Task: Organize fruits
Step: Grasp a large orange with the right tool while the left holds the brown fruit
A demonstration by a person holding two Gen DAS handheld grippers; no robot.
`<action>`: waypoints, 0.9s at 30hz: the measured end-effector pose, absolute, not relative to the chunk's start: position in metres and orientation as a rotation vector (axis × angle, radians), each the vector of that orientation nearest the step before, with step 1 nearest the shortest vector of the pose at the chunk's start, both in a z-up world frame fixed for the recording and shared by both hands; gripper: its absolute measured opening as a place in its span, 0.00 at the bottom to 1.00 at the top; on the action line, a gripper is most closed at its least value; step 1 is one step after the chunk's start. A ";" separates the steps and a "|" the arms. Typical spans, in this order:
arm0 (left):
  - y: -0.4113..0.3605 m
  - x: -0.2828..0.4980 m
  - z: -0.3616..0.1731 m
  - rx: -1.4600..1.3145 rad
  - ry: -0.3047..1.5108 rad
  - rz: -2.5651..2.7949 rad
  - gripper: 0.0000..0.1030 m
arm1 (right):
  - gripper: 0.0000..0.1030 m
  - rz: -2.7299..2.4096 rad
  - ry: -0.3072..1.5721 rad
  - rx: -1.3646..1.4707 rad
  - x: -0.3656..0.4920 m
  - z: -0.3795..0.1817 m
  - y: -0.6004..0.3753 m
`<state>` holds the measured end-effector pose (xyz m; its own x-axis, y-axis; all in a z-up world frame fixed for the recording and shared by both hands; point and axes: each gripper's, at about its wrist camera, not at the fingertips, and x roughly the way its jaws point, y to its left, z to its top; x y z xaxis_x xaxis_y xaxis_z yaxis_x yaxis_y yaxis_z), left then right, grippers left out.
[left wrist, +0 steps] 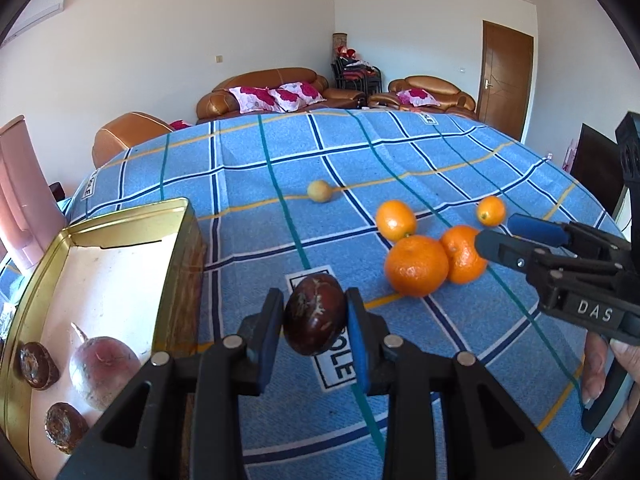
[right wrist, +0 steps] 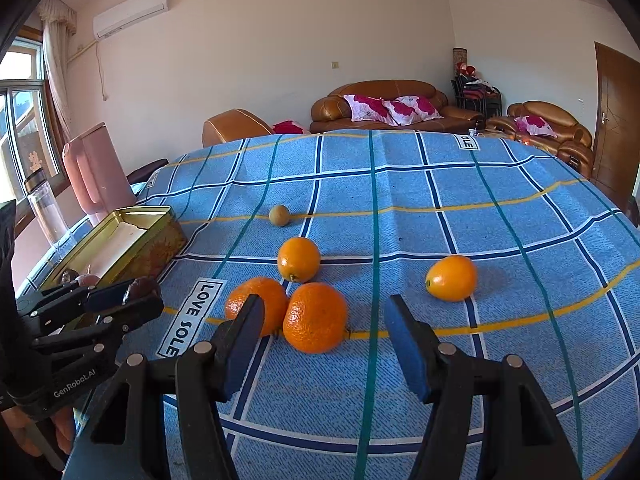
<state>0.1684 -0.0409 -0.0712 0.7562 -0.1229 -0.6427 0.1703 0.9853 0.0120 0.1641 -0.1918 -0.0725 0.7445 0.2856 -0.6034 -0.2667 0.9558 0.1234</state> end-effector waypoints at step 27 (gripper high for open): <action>-0.040 0.162 -0.062 0.024 0.594 -0.182 0.32 | 0.38 0.320 0.659 -0.036 0.170 -0.073 -0.173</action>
